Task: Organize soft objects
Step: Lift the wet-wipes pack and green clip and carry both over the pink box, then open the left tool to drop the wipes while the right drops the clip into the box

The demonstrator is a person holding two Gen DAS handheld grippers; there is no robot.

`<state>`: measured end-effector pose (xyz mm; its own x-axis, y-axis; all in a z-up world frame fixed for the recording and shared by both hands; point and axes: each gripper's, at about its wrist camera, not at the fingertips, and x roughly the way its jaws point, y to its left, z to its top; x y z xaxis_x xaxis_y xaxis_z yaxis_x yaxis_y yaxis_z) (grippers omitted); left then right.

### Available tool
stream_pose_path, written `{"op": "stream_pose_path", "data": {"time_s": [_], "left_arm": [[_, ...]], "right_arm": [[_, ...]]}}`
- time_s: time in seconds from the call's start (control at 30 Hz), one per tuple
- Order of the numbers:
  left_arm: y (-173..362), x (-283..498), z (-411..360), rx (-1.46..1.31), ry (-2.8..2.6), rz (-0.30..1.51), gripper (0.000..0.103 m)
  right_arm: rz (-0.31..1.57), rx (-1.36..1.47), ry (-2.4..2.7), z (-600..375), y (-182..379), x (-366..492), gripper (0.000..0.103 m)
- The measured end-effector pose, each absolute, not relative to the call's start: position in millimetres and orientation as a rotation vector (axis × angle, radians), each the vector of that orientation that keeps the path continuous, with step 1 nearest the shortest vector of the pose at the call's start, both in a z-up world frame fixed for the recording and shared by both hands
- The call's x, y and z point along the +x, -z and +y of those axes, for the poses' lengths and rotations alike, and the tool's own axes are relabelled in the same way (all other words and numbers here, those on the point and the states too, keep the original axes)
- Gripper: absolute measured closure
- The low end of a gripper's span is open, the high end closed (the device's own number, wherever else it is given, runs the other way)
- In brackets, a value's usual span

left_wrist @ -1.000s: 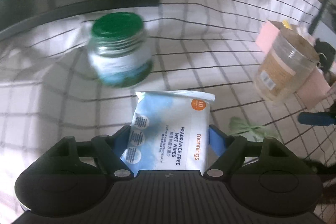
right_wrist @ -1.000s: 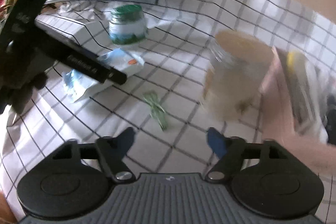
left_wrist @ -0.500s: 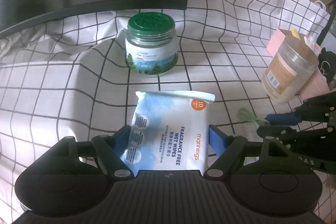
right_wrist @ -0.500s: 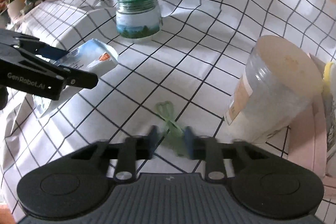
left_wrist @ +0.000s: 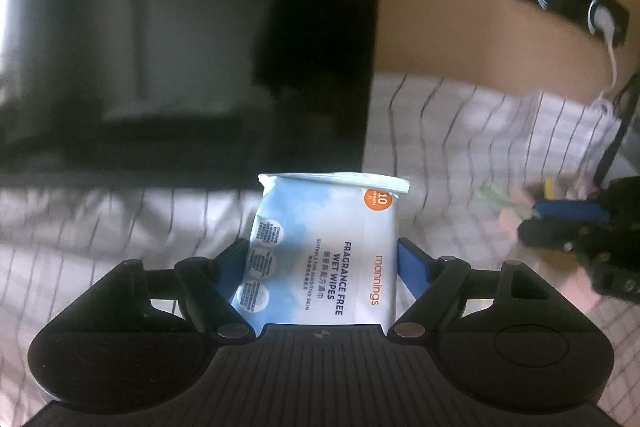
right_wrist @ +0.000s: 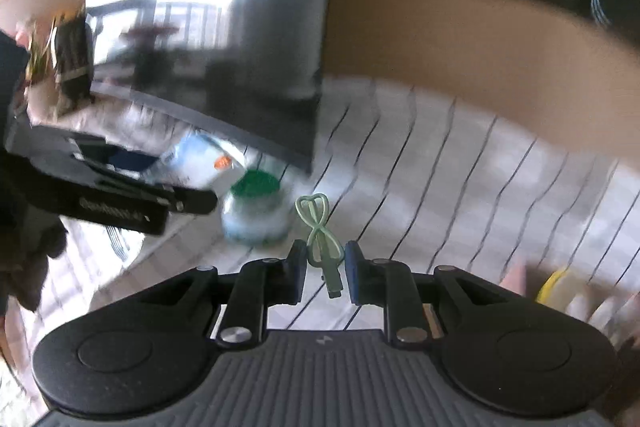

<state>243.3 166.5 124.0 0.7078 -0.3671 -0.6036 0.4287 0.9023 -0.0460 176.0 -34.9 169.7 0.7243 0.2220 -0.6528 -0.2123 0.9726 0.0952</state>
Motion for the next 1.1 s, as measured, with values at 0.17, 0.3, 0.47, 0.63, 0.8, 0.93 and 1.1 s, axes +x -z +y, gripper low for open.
{"op": "stream_pose_path", "data": {"time_s": [0.17,0.3,0.47,0.63,0.8,0.93,1.1], "left_arm": [[-161.4,254.2,119.2,0.100,0.495,0.579,0.020],[-173.7,255.0,67.1,0.070,0.581,0.578,0.020],[-164.7,240.5,-18.3,0.018,0.729,0.640,0.020],[-137.9,223.2,-102.0,0.003,0.830,0.714,0.020],[-94.1,215.2,-160.7,0.008,0.865,0.804,0.019],[-62.4,227.5,-184.9,0.076,0.787,0.907,0.019],[-60.2,233.7,-178.9,0.055,0.763,0.926,0.019]], "right_arm": [[0.606,0.016,-0.141,-83.0,-211.7,174.4,0.083],[0.568,-0.001,-0.008,-136.1,-220.4,163.9,0.083],[0.602,-0.007,0.140,-200.0,-202.3,144.3,0.083],[0.689,-0.027,0.225,-240.3,-158.5,122.3,0.083],[0.786,0.040,0.243,-270.2,-111.1,120.8,0.083],[0.804,0.013,0.234,-266.8,-77.9,124.2,0.082],[0.781,-0.031,0.190,-257.8,-77.5,124.9,0.082]]}}
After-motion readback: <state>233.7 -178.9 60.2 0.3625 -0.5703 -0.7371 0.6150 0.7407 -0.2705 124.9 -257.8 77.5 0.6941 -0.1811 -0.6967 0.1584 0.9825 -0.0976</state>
